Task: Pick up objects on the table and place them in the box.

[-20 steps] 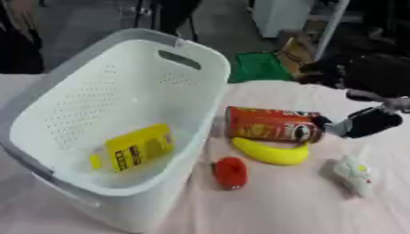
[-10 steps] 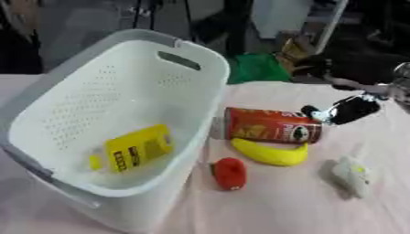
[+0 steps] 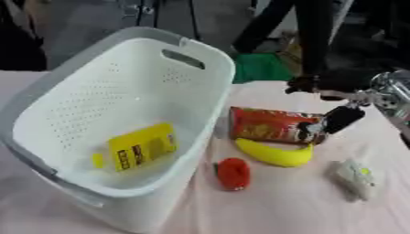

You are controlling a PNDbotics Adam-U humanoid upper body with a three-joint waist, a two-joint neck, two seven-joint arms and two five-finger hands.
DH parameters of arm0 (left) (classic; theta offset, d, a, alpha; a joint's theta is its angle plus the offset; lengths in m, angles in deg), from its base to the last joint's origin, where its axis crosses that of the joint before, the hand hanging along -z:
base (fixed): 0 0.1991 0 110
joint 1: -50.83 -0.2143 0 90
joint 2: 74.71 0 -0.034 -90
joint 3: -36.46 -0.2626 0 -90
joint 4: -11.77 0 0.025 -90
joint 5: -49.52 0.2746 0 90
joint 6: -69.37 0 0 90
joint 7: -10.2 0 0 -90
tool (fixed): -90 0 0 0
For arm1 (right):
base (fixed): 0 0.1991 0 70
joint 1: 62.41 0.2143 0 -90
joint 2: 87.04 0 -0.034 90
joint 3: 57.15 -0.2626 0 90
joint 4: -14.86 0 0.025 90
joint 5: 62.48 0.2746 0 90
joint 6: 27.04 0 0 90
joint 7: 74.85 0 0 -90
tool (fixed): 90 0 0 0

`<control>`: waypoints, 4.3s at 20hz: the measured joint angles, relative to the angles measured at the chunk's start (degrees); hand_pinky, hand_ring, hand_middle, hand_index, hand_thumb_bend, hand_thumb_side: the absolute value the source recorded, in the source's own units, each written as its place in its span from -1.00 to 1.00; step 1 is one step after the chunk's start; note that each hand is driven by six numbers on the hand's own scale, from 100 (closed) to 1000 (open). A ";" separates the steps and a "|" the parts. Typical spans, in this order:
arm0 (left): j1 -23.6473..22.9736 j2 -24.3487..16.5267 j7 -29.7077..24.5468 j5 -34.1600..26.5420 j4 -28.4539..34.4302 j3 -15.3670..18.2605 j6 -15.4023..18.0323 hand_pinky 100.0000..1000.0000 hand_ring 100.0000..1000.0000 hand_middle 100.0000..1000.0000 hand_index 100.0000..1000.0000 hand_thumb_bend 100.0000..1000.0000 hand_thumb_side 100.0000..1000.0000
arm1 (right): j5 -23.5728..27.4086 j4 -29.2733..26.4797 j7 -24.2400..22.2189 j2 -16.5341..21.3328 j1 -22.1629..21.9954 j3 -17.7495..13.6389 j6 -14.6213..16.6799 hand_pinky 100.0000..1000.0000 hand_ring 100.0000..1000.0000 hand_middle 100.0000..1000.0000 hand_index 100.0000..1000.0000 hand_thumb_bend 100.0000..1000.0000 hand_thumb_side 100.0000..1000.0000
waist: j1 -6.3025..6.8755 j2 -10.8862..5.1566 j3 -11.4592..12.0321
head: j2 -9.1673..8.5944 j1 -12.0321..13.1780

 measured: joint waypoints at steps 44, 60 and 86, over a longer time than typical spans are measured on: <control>2.25 0.00 -0.19 -0.26 0.00 -0.43 0.16 -0.07 -0.17 0.12 0.27 -1.00 0.93 | -5.78 6.50 2.03 -3.01 1.19 -1.28 -0.51 1.00 1.00 1.00 1.00 -0.53 0.22 | -1.36 3.41 3.40 | -3.34 -2.31; 2.87 -0.07 -0.25 -0.26 0.00 -0.71 0.22 -0.07 -0.17 0.12 0.27 -1.00 0.92 | -5.92 4.66 0.24 -2.64 -2.46 -2.37 0.22 1.00 1.00 1.00 1.00 -0.49 0.17 | -2.44 4.46 4.56 | -4.58 -2.80; 3.06 -0.08 -0.25 -0.24 0.00 -0.71 0.23 -0.07 -0.18 0.12 0.27 -1.00 0.92 | -7.16 4.34 9.02 -2.86 -4.25 -2.44 -2.08 0.98 0.98 0.62 0.29 -0.70 0.02 | -2.67 4.92 4.94 | -5.08 -2.95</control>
